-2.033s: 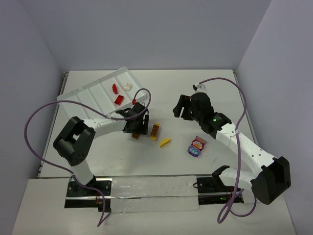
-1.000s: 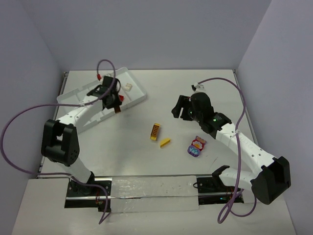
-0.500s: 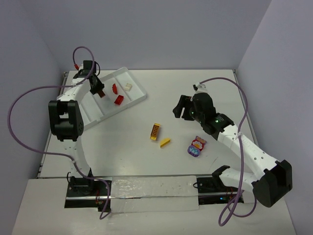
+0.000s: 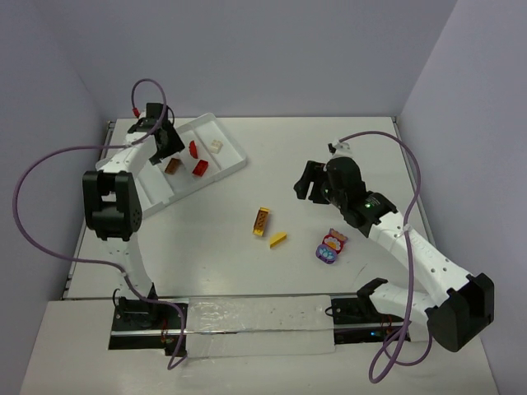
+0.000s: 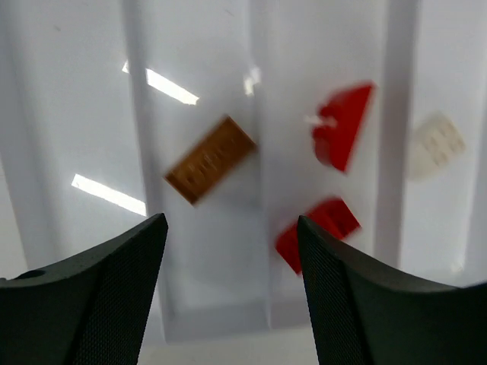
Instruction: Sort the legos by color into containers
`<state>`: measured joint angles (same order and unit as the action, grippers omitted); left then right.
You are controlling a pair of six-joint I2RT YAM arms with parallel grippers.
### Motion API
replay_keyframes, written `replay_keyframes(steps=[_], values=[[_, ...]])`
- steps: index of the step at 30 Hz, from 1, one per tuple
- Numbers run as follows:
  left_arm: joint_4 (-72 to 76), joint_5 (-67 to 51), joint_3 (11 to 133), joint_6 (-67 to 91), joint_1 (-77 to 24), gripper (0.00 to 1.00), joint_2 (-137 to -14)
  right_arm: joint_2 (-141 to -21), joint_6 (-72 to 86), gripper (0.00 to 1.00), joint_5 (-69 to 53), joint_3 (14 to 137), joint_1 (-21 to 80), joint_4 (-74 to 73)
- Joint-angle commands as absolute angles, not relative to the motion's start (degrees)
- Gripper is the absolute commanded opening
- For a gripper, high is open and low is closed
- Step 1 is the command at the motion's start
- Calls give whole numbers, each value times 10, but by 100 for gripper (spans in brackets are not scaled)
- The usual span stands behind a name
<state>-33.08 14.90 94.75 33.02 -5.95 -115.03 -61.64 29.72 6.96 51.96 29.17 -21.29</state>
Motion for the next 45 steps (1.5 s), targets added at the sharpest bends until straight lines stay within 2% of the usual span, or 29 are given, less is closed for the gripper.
replay_keyframes(steps=[1, 5, 6, 8, 9, 13, 19, 35, 42, 45], values=[[-305, 171, 881, 304, -214, 75, -1018, -600, 301, 74, 96, 516, 287, -213], [-244, 102, 776, 309, -305, 76, -957, -583, 302, 74, 109, 512, 287, -225], [-235, 100, 773, 308, -322, 79, -951, -578, 302, 74, 109, 512, 287, -225], [-236, 89, 745, 300, -371, 90, -946, -559, 307, 74, 132, 506, 285, -233], [-242, 91, 743, 300, -387, 92, -947, -553, 308, 74, 136, 504, 285, -234], [-224, 73, 704, 314, -450, 92, -953, -524, 323, 74, 160, 488, 279, -231], [-228, 88, 708, 316, -477, 90, -998, -529, 323, 74, 144, 492, 277, -231], [-246, 130, 735, 320, -515, 66, -1056, -554, 318, 74, 125, 497, 277, -223], [-251, 137, 740, 324, -515, 64, -1048, -559, 318, 74, 112, 496, 277, -221], [-247, 138, 736, 326, -515, 53, -1047, -558, 316, 74, 107, 494, 277, -220]])
